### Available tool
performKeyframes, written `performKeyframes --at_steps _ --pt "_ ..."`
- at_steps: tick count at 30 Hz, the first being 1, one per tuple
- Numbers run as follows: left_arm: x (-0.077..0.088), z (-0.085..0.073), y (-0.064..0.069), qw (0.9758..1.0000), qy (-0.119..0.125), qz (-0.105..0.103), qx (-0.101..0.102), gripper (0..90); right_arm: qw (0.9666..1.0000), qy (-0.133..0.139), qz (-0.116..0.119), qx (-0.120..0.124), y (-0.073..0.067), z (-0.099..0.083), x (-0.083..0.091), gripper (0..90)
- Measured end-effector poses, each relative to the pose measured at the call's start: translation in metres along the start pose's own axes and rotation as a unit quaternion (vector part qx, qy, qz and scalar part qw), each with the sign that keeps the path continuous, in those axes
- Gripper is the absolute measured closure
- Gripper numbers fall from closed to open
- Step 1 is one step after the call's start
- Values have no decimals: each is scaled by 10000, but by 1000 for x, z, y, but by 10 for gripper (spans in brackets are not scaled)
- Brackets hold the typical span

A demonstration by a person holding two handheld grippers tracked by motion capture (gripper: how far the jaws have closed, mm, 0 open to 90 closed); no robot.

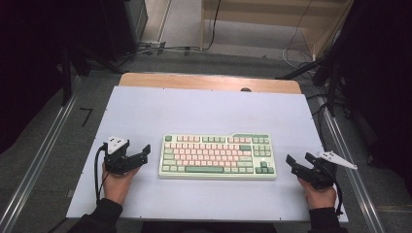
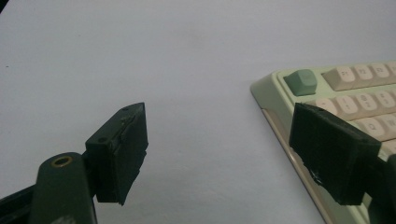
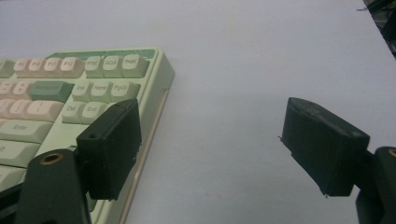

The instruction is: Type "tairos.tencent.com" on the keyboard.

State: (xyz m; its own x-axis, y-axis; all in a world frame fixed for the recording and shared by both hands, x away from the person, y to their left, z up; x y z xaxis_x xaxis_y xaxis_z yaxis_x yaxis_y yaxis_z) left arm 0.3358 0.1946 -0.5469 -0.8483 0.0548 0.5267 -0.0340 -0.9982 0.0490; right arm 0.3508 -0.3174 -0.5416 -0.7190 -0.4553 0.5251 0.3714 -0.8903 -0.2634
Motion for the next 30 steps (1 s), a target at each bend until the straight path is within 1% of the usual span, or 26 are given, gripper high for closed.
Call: performKeyframes --at_steps 5,9,14,17,19,21,24,27,30 --pt "3 3 3 10000 67 -57 48 201 9999 4 90 77 -8 1 -1 179" --pt "7 6 11 9998 81 -192 65 201 9997 50 189 122 -17 3 -2 180" --pt "13 12 23 9990 151 -384 156 201 9992 24 351 205 -33 4 -5 180" --pt "14 17 34 9981 124 -566 226 200 9986 35 428 295 -41 6 -9 180" --pt "16 20 41 9977 168 -616 221 201 9983 4 468 338 -46 6 -12 180" --pt "18 24 49 9974 193 -672 156 201 9980 -20 506 371 -50 6 -14 180" --pt "17 29 63 9968 231 -758 121 202 9976 -19 563 405 -56 7 -17 181" --pt "14 33 80 9960 224 -866 56 204 9969 28 632 473 -61 10 -19 183" --pt "13 34 98 9948 214 -992 -45 213 9967 39 653 476 -65 11 -22 184"
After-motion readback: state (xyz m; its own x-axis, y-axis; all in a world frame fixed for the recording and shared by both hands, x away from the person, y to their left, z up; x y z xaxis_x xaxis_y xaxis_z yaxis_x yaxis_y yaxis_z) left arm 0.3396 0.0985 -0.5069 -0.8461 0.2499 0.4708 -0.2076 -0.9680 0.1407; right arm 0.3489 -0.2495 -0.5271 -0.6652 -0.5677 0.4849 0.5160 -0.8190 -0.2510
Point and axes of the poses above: each handheld gripper's, and its own axes: x roughly backward along the jaws, z roughly out of its top, y roughly to its right, the point moved 10 cm from there along -x, roughly forward along the jaws, and after that the axes turned 10 degrees about z, right-handed, at the moved point
